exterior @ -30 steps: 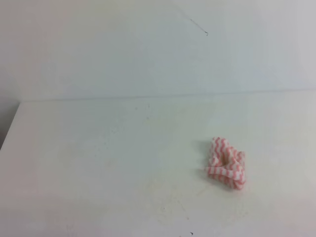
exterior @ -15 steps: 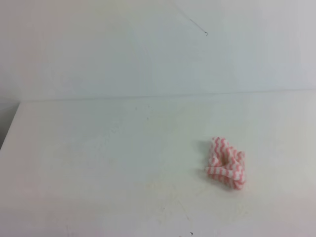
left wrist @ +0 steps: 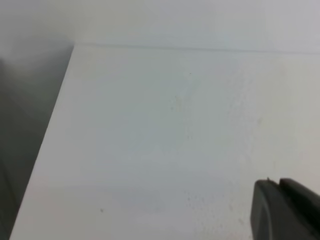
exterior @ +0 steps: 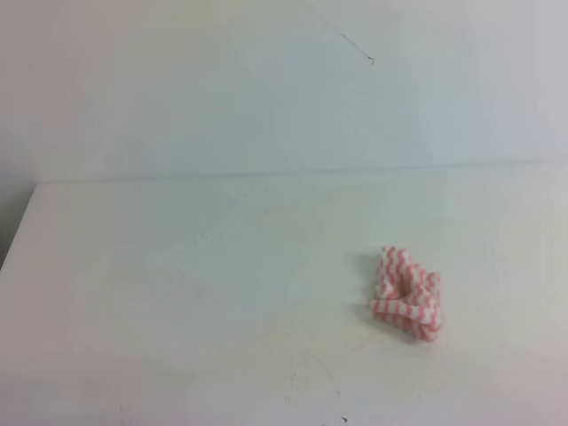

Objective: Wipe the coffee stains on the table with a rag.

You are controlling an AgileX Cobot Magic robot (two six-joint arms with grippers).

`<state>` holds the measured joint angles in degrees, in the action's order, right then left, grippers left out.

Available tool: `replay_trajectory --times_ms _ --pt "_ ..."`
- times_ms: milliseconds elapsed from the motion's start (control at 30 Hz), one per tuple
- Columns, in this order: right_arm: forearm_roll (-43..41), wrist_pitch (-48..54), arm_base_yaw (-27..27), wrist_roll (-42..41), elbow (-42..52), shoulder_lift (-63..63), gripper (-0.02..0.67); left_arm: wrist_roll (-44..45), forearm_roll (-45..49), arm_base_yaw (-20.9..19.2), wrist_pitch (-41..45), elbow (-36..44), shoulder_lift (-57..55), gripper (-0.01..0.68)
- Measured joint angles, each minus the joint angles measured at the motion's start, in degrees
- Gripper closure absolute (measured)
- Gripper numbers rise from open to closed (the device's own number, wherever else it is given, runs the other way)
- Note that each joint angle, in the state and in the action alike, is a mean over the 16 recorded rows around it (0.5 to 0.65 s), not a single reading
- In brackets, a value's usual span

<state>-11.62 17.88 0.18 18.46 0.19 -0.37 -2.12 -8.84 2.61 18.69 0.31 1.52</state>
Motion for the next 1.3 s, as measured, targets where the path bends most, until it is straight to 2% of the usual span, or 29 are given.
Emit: replay_trajectory --times_ms 400,1000,1300 --pt "0.0 0.1 -0.2 0.0 0.0 0.0 0.651 0.0 0.0 0.2 -0.1 0.0 -0.1 0.673" --pt "5.1 0.0 -4.5 -0.2 0.0 0.0 0.651 0.0 0.0 0.2 -0.3 0.6 -0.1 0.673" --pt "3.3 0.0 -2.7 -9.0 0.1 0.0 0.651 0.1 0.0 0.2 -0.2 0.2 0.0 0.673"
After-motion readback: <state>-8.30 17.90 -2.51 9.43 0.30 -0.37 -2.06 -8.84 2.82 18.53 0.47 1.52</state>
